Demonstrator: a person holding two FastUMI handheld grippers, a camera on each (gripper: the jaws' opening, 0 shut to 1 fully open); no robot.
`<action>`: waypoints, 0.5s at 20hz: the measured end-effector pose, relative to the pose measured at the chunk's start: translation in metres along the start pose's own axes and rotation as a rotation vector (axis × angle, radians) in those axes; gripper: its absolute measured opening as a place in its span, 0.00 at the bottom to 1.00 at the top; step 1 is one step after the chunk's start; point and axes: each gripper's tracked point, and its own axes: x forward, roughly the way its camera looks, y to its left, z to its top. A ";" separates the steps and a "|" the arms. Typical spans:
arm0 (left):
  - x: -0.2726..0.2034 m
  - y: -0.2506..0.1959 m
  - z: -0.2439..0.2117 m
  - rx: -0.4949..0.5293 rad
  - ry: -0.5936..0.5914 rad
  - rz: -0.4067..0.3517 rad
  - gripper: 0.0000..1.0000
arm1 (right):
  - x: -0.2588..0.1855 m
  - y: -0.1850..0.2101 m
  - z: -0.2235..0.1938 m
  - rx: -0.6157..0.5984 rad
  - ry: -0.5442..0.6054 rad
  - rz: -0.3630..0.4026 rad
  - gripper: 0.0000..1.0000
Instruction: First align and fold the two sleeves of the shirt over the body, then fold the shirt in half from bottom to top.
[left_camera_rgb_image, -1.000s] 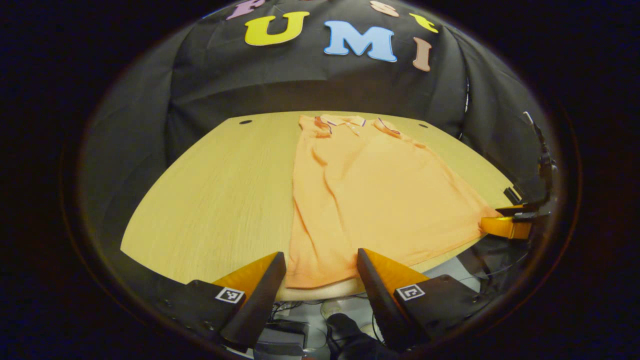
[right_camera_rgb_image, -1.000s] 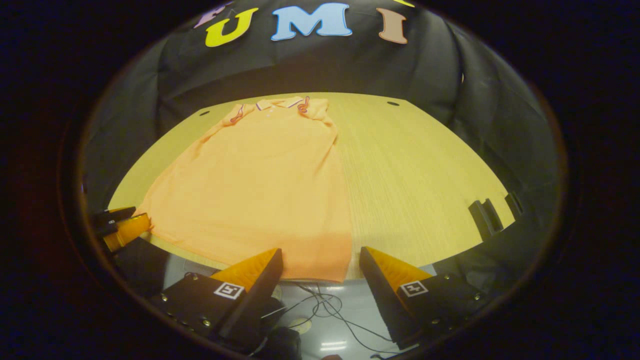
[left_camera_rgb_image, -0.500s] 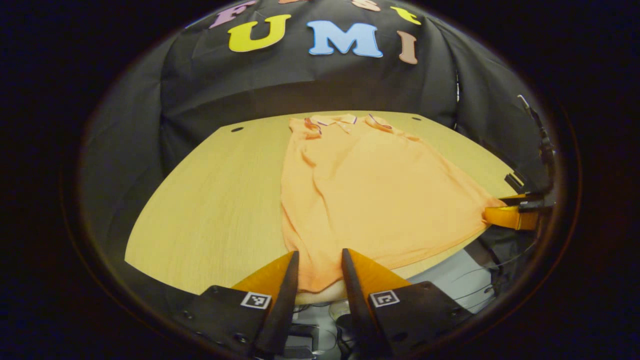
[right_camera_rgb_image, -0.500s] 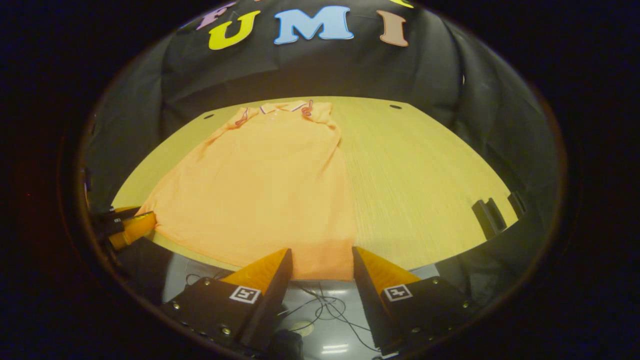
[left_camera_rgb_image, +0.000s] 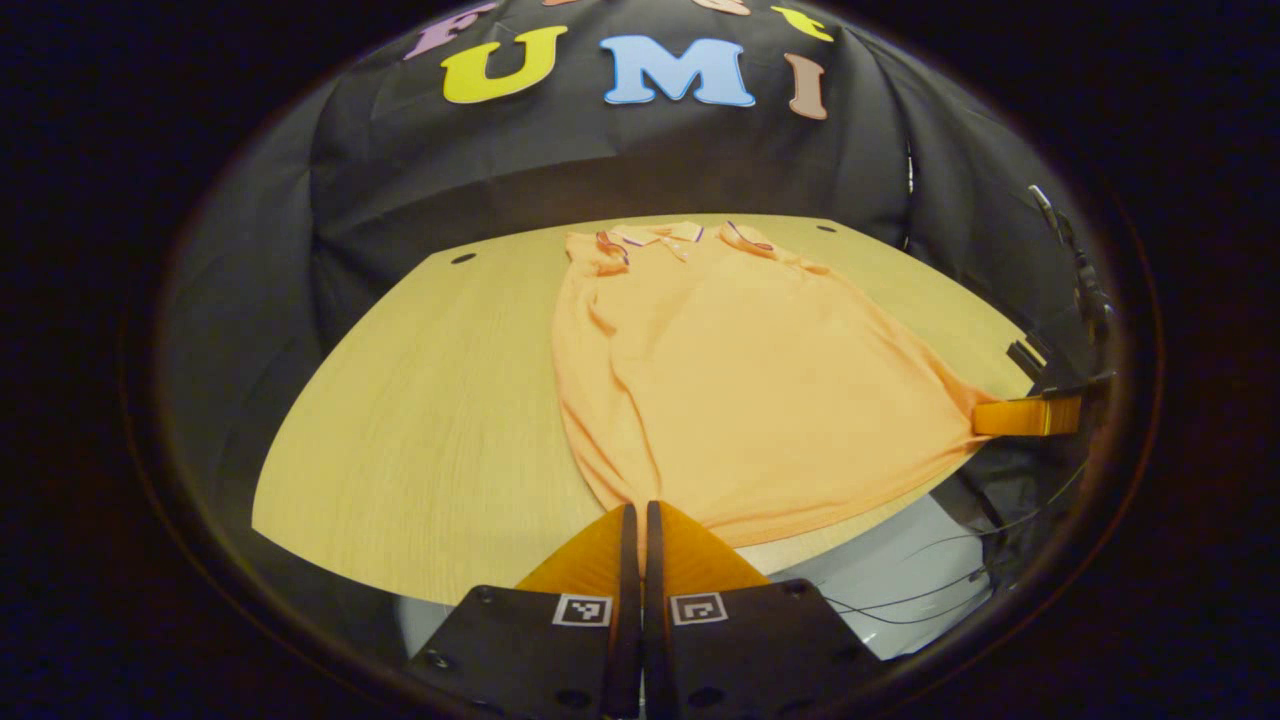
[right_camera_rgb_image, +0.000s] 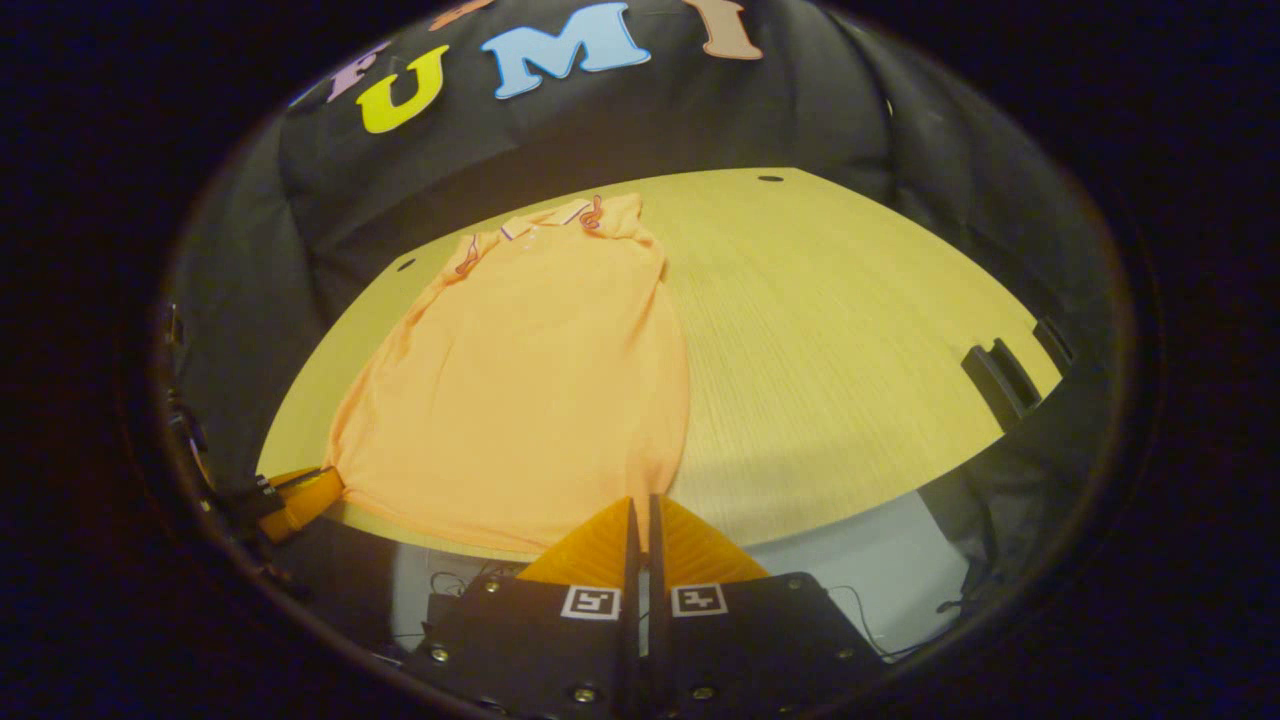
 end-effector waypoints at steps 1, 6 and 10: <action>-0.002 0.000 0.005 0.002 -0.003 0.004 0.07 | -0.003 0.002 0.006 -0.001 -0.013 0.008 0.05; -0.016 0.002 0.043 -0.035 -0.052 0.027 0.07 | -0.024 0.014 0.054 -0.026 -0.107 0.040 0.05; -0.025 0.006 0.094 -0.069 -0.125 0.035 0.07 | -0.037 0.025 0.103 -0.047 -0.186 0.053 0.05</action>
